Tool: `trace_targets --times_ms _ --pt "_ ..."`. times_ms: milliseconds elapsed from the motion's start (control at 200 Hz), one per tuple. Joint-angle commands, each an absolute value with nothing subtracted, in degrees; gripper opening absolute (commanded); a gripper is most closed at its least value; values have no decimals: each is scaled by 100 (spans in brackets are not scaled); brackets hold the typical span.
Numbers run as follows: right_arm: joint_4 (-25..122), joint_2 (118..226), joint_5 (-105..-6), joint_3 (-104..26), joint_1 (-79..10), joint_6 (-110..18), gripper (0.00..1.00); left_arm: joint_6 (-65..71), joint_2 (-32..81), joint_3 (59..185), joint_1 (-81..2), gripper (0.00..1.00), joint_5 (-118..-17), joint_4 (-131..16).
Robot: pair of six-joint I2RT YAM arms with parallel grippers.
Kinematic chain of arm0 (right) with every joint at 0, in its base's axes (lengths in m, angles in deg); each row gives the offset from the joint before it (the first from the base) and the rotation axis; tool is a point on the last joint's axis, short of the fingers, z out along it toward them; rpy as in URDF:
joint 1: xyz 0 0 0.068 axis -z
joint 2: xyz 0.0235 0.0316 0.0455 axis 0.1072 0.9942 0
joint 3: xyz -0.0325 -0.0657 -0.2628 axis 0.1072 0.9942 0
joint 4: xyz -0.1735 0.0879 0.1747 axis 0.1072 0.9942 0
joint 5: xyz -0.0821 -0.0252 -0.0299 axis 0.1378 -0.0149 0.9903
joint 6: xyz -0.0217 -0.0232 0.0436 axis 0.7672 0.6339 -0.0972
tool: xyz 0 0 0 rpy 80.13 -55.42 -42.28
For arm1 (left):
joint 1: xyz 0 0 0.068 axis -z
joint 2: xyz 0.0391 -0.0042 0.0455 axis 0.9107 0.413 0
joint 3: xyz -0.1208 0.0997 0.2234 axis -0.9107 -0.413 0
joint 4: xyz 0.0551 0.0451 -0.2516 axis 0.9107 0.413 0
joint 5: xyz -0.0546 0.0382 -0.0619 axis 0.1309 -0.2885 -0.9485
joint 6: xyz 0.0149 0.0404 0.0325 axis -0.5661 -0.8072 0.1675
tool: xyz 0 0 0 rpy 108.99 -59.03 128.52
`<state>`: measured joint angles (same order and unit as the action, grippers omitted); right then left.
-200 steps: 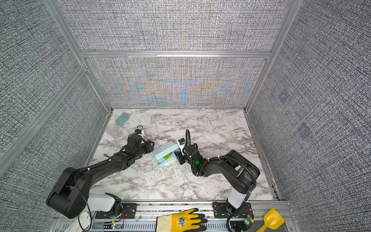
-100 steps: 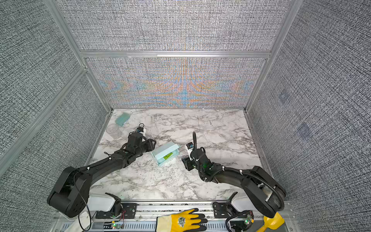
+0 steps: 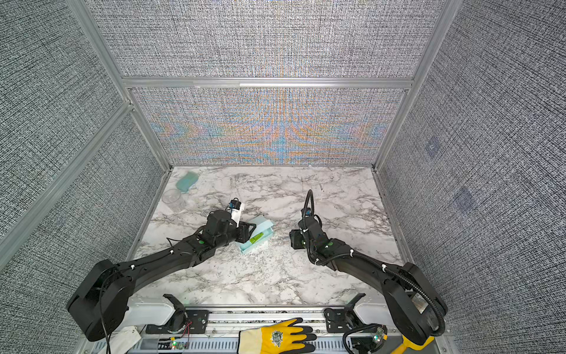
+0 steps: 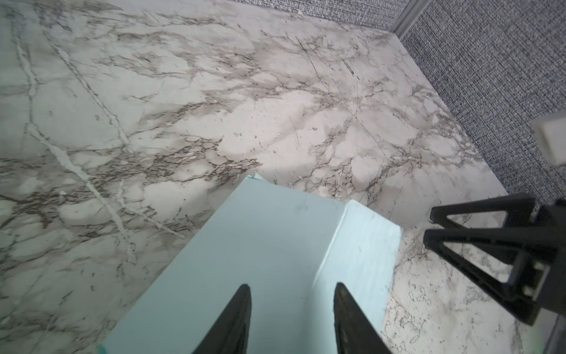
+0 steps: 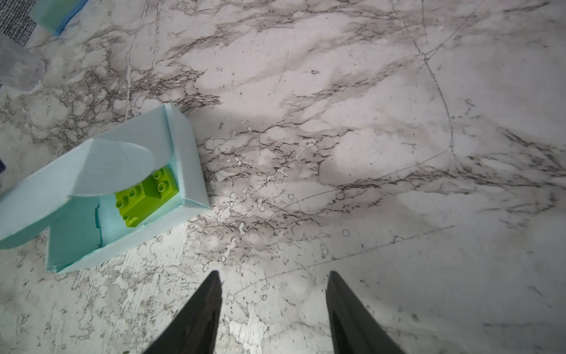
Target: Fold the paper box
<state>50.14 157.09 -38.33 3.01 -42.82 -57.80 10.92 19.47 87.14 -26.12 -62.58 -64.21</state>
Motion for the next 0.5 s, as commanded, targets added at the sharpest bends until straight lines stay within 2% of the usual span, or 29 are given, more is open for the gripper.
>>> trace_targets --times_ms 0,260,495 --pt "5546 15562 -3902 220 -4195 -6064 57 1002 2125 8635 -2473 47 -6319 -6645" --pt "6130 15200 -3971 -110 -4062 -5945 58 1267 2438 8279 -2298 46 -6316 -6825" --pt "6223 15542 -4382 -582 -4053 -5769 58 1346 2407 8384 -2297 46 -6415 -6605"
